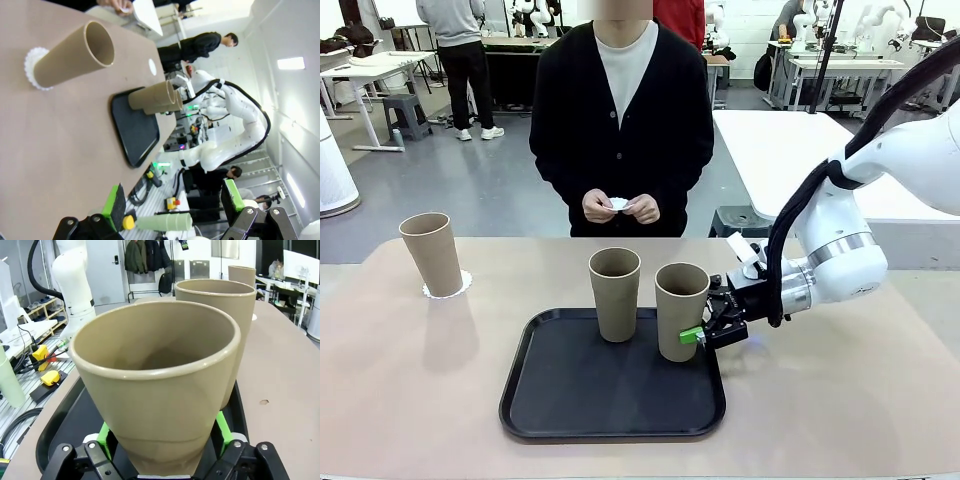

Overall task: Place coasters on the table and set cups on them.
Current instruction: Take one Reusable plastic cup from the Flat Tray and place it on a coaster set by the human.

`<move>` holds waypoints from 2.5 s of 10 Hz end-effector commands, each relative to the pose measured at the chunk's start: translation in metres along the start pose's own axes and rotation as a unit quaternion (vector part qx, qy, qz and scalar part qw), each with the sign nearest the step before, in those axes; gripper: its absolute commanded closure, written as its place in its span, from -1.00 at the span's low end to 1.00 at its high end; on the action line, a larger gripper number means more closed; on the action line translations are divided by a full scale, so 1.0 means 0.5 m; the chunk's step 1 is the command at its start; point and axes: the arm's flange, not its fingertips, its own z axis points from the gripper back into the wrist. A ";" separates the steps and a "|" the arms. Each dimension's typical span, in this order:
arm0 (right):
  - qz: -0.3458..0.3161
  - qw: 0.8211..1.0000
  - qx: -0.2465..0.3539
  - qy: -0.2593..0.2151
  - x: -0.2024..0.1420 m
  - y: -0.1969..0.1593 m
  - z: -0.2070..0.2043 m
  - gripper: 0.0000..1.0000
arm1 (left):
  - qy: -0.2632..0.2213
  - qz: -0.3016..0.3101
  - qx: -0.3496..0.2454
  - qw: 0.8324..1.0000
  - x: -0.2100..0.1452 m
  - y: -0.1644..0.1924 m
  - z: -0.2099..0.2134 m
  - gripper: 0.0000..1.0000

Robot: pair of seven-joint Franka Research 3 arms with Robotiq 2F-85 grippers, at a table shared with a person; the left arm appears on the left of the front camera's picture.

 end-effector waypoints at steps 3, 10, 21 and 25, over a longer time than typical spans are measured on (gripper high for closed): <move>0.018 1.000 0.008 -0.017 0.005 -0.003 0.014 1.00 | -0.002 0.002 -0.003 1.000 0.000 -0.006 0.003 -1.00; -0.045 0.998 -0.036 0.001 0.198 0.120 0.149 -0.26 | -0.002 0.002 -0.003 1.000 0.000 -0.006 0.003 -1.00; -0.009 0.999 -0.040 0.006 0.322 0.152 0.254 -0.65 | -0.002 0.002 -0.003 1.000 0.000 -0.006 0.003 -1.00; 0.029 0.999 -0.022 -0.005 0.312 0.042 0.482 -0.65 | -0.002 0.002 -0.003 1.000 0.000 -0.006 0.003 -1.00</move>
